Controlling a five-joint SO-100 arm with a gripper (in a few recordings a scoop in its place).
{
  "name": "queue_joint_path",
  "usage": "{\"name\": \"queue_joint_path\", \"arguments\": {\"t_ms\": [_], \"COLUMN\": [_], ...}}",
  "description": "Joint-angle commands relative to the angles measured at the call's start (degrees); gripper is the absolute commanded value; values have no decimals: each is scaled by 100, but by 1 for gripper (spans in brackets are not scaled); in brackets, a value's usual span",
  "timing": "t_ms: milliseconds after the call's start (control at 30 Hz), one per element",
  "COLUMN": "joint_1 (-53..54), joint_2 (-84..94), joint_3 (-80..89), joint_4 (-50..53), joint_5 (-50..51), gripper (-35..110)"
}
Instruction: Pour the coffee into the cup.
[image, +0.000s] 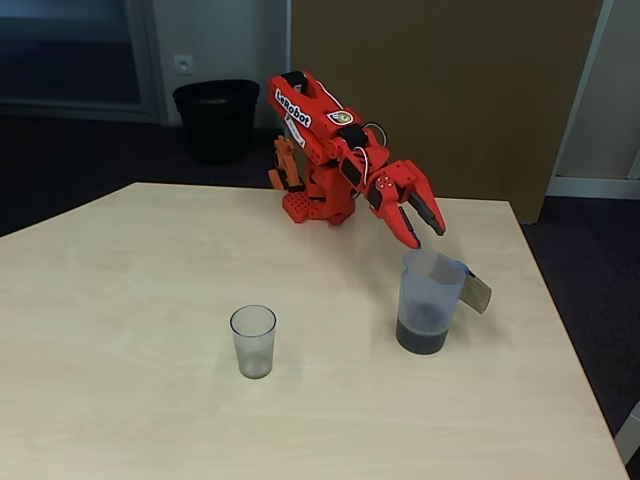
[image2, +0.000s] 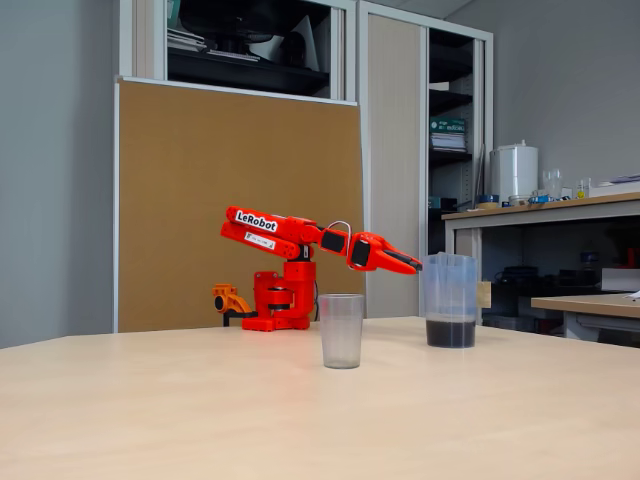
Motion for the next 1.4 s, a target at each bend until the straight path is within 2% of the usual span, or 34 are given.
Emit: {"name": "queue_joint_path", "arguments": {"t_ms": [0, 233, 467, 633, 1000, 1367], "joint_1": [-132, -229, -176, -53, -35, -185], "joint_2": [-404, -1415, -2320, -2619, -3305, -4526], "joint_3": [-35, -457, -694, -1090, -1969, -2531], "joint_4": [-352, -308, -993, -1020, -1011, -1441], "joint_5": [325, 448, 396, 79, 105, 53], "gripper": [20, 20, 20, 20, 20, 19]}}
